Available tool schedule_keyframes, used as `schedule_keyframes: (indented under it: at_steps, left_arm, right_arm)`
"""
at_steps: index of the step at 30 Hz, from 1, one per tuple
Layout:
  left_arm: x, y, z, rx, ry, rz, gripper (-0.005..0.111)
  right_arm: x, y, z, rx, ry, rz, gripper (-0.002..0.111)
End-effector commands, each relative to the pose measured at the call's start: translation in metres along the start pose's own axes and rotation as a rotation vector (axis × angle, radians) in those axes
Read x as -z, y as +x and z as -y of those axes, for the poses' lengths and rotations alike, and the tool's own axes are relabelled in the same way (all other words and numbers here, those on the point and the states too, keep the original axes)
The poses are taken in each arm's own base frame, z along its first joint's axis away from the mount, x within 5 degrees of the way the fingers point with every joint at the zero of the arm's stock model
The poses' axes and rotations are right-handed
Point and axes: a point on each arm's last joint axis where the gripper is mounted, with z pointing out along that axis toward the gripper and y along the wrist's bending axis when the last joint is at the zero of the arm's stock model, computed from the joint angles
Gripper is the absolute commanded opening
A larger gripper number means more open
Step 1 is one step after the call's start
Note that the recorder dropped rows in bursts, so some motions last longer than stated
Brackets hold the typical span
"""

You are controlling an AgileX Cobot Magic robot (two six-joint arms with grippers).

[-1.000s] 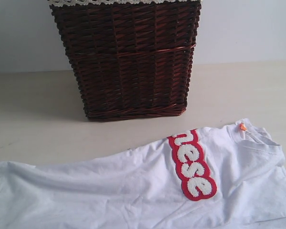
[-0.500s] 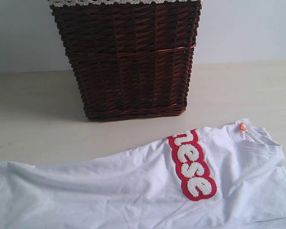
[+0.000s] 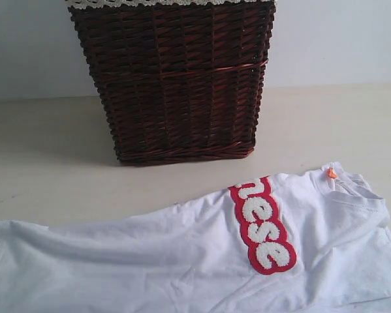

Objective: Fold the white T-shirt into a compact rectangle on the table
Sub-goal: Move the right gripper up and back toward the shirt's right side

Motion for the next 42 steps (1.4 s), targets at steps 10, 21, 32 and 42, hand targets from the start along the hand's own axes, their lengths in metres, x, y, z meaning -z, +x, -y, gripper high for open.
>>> schedule_keyframes:
  at_steps: [10, 21, 32, 42]
  left_arm:
    - [0.001, -0.001, 0.0, 0.005, 0.005, 0.007, 0.0]
    - [0.001, -0.001, 0.0, 0.005, 0.005, 0.007, 0.0]
    - [0.001, -0.001, 0.0, 0.005, 0.005, 0.007, 0.0]
    - [0.001, -0.001, 0.0, 0.005, 0.005, 0.007, 0.0]
  right_arm:
    - [-0.139, -0.04, 0.031, 0.115, -0.258, -0.041, 0.0]
    - [-0.209, -0.009, 0.041, 0.151, -0.181, -0.091, 0.0]
    - [-0.227, -0.005, 0.051, 0.007, -0.064, -0.083, 0.0]
    - [-0.101, -0.088, 0.021, 0.209, -0.311, 0.386, 0.0]
